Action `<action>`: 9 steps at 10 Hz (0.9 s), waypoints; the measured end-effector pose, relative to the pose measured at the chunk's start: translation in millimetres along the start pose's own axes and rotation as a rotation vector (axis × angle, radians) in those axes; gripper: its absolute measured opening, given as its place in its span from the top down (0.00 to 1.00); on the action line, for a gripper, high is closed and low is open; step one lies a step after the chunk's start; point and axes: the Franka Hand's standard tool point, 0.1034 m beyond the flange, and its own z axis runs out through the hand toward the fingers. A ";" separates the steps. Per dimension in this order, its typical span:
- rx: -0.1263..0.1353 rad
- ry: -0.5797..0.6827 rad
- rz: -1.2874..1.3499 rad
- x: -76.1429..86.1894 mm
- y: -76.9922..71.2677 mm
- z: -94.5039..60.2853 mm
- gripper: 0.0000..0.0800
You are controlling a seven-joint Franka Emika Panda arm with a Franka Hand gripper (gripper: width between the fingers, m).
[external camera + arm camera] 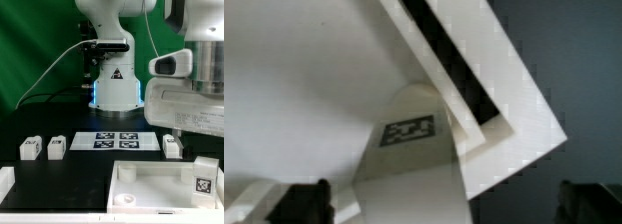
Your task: Assemble one leg
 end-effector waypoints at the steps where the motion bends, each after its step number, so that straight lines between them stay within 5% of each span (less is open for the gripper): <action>1: 0.012 0.003 0.000 0.0 -2.1 -10.0 0.20; 9: 0.015 0.005 0.002 0.2 -2.0 -12.1 0.19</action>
Offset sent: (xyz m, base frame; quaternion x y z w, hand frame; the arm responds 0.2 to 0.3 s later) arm 0.0000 0.0000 0.0000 0.0000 0.0000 0.0000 1.0000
